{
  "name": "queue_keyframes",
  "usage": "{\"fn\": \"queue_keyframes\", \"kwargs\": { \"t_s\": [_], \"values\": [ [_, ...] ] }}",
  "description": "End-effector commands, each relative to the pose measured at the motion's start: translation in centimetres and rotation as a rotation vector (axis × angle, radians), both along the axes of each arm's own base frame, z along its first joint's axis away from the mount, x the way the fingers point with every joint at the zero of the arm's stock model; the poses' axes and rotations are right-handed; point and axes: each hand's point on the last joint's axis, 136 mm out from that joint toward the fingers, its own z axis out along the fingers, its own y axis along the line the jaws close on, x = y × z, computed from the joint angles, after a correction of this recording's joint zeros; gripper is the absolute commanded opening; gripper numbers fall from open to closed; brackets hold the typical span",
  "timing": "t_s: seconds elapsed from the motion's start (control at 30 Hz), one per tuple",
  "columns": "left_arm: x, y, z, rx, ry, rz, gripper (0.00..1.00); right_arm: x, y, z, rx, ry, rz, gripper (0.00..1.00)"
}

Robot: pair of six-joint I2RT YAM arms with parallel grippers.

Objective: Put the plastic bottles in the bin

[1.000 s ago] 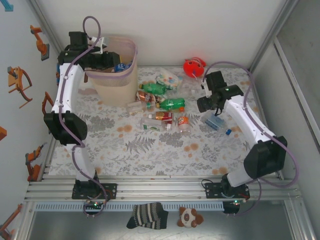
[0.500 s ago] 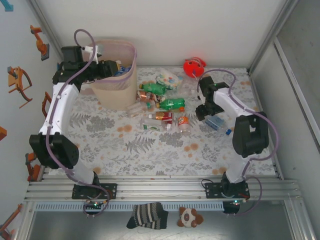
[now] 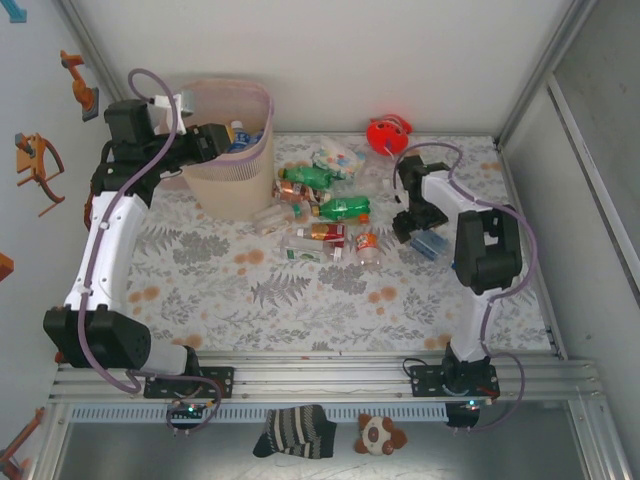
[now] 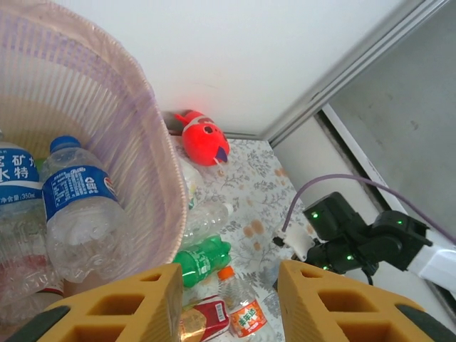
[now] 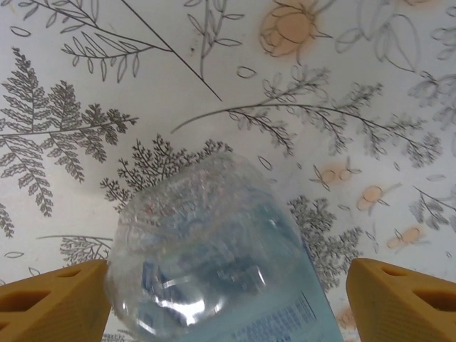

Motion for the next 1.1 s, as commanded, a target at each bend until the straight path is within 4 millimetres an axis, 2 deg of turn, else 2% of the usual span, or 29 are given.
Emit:
{"fn": "queue_keyframes", "kwargs": {
  "t_s": [0.0,0.23,0.63,0.83,0.93,1.07],
  "values": [
    [-1.1,-0.2,1.8,-0.022,-0.05,-0.003,0.39,0.0,0.5,-0.4,0.034,0.03,0.017,0.81],
    [-2.3,0.0,2.3,-0.027,-0.074,0.004,0.39,-0.5,0.4,-1.8,0.039,0.061,0.007,0.75],
    [-2.7,0.0,2.1,-0.031,-0.066,0.009,0.39,-0.8,0.3,-1.4,0.043,0.052,-0.013,0.59],
    [-3.0,-0.1,2.0,-0.034,-0.069,0.006,0.39,-1.1,0.7,0.5,0.081,0.008,-0.026,0.57],
    [-3.0,-0.3,2.2,-0.041,-0.081,0.001,0.4,-0.9,1.2,2.3,0.122,-0.038,-0.04,0.57],
    [-3.3,-1.2,2.7,-0.052,-0.122,-0.034,0.44,-0.6,2.3,5.7,0.203,-0.121,-0.054,0.56]
  ]
}}
